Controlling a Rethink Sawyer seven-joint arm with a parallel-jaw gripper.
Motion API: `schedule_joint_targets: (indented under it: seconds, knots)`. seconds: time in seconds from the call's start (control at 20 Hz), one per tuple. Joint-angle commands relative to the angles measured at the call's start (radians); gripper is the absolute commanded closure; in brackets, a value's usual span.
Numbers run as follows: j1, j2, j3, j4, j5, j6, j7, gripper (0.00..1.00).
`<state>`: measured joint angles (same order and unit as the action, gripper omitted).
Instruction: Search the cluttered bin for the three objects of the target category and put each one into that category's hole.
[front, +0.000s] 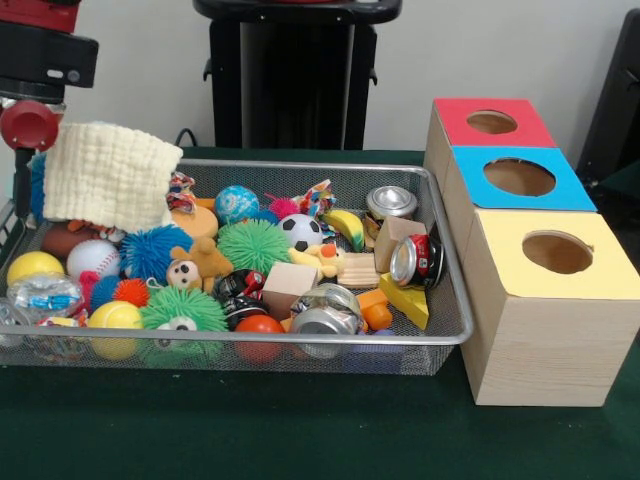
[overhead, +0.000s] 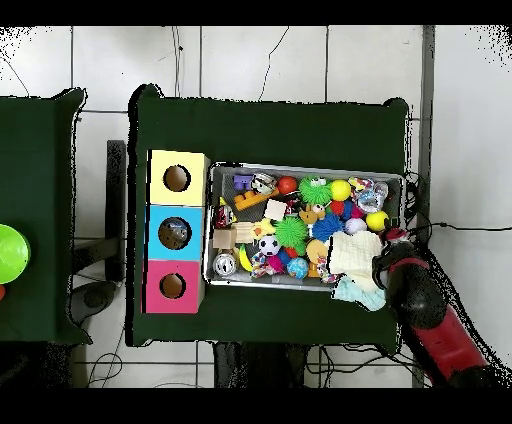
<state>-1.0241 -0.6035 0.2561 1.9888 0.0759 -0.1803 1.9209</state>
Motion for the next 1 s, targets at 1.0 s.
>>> schedule_joint_targets:
  seconds: [1.0]
  knots:
    - [-0.113, 0.012, 0.201, 0.084, -0.025, -0.039, 0.264, 0.0]
